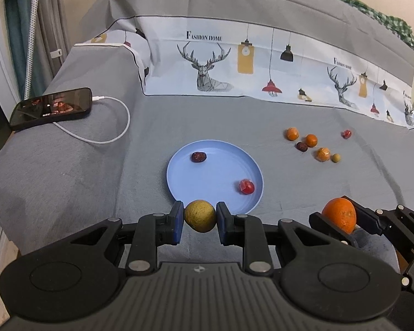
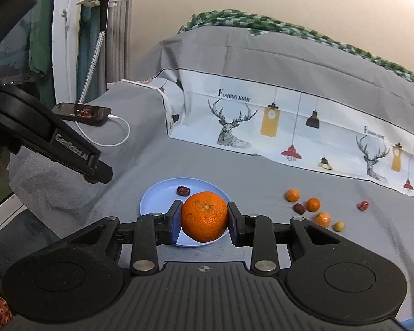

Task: Organize fruits
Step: 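Carry the mandarin and yellow fruit over the plate and open both tools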

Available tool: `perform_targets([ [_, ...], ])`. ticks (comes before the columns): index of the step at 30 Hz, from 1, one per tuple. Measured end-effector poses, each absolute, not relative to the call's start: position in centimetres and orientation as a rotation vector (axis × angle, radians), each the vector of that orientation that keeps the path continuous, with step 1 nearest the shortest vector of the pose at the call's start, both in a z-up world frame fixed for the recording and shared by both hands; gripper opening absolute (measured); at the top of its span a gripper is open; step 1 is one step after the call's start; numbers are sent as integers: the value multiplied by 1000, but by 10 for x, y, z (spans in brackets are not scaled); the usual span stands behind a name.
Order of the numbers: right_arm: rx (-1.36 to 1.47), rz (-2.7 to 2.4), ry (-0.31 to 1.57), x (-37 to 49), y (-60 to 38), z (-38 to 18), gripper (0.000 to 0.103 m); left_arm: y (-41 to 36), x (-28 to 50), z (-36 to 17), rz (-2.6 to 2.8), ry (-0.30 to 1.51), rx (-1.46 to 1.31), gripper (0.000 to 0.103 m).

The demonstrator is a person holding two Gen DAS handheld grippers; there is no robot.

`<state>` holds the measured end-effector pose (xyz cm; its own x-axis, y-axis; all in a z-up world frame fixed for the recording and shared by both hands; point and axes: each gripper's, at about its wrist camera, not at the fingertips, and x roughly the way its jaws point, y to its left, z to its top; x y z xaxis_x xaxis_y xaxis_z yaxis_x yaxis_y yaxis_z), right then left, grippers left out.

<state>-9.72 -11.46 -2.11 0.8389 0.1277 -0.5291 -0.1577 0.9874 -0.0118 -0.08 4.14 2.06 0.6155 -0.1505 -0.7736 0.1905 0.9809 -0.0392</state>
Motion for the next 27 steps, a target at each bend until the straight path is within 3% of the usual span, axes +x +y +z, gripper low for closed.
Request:
perform_targets([
  [27, 0, 179, 744, 27, -97, -96, 35, 29, 133, -69, -160, 1056, 91, 27],
])
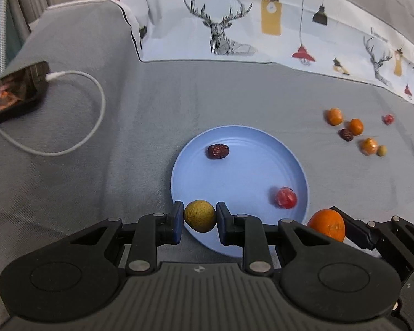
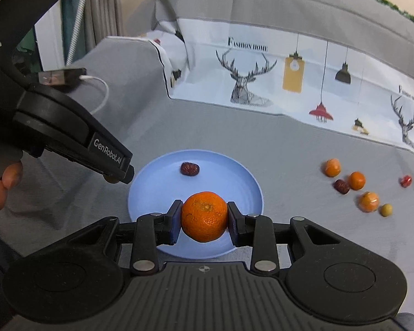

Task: Organize fruits
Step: 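Carry the mandarin and yellow fruit over the plate and open both tools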

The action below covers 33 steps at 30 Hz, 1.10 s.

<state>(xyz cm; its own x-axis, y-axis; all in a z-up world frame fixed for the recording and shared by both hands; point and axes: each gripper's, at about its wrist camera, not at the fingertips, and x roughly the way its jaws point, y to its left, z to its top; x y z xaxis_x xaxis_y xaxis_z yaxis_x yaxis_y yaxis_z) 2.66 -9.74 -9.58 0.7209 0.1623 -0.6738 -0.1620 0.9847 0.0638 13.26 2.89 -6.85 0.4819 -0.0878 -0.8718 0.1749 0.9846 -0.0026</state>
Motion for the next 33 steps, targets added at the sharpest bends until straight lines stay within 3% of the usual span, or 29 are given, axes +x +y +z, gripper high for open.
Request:
perform_targets([
  [13, -55, 184, 830, 67, -89, -152, 36, 8, 179, -133, -226, 1120, 189, 28],
  [14, -65, 188, 833, 70, -88, -155, 36, 7, 180, -135, -231, 1110, 198, 35],
  [15, -72, 193, 837, 72, -88, -156, 36, 6, 180, -135, -242, 1091, 211, 62],
  [16, -78, 198, 840, 74, -87, -157, 37, 6, 179, -133, -244, 1063, 227, 78],
  [17, -84, 202, 838, 75, -88, -156, 41, 7, 176, -127, -233, 1025, 240, 101],
  [19, -111, 198, 825, 72, -89, -150, 79, 13, 165, -112, -239, 941, 244, 103],
  [20, -121, 186, 810, 67, -91, -145, 91, 16, 158, -105, -257, 927, 251, 103],
  [28, -38, 217, 865, 0, -104, -113, 99, 51, 94, -90, -140, 1052, 215, 103],
  [33, -81, 151, 742, -27, -104, -84, 100, 65, 46, -78, -102, 1054, 189, 103],
])
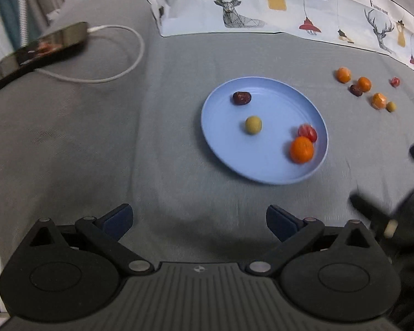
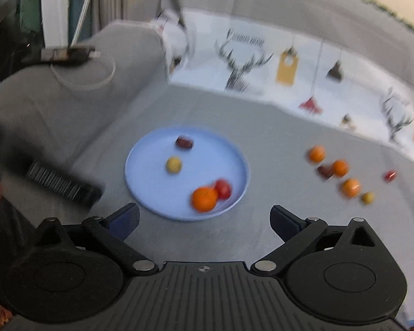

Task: Organize fruits
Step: 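Carry the mandarin and yellow fruit over the plate and open both tools, then withdraw both open tools from the plate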

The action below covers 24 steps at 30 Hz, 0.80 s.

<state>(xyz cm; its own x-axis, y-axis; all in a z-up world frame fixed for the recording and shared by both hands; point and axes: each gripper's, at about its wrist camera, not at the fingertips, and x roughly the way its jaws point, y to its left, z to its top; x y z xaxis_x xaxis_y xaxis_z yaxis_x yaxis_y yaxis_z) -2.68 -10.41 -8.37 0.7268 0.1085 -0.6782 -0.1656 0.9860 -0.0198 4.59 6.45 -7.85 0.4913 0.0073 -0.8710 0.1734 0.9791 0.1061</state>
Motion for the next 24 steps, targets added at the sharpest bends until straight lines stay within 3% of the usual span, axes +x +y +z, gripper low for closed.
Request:
perform_targets([
  [13, -112, 147, 515, -104, -110, -31, 102, 41, -28, -28, -98, 828, 269, 103],
  [24, -131, 164, 422, -138, -105, -6, 102, 51, -67, -4, -56, 750, 243, 103],
])
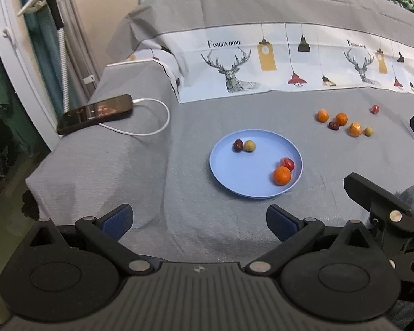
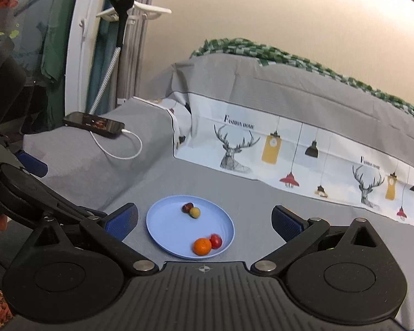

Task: Organize fruits
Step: 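Withdraw both open tools from the plate, then grasp a wrapped mandarin with the left tool while the right tool grasps another wrapped mandarin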

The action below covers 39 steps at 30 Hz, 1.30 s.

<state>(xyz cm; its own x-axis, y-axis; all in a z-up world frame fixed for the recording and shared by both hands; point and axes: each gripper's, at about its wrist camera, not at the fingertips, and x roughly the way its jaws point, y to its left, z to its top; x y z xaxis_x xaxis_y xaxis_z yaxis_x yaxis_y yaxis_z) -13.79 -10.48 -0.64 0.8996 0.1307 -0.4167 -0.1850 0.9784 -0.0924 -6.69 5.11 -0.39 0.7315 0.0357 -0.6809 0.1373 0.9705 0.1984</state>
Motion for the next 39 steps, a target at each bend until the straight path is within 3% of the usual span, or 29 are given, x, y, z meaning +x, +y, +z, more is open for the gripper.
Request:
perform_targets([
  [12, -143, 155, 405, -150, -102, -3, 102, 50, -75, -1, -63, 733, 248, 103],
  [25, -66, 170, 479, -131, -117, -27, 102, 36, -52, -28, -65, 830, 314, 103],
  [39, 204, 15, 633, -65, -192, -75, 102, -38, 30, -60, -149, 942, 423, 103],
])
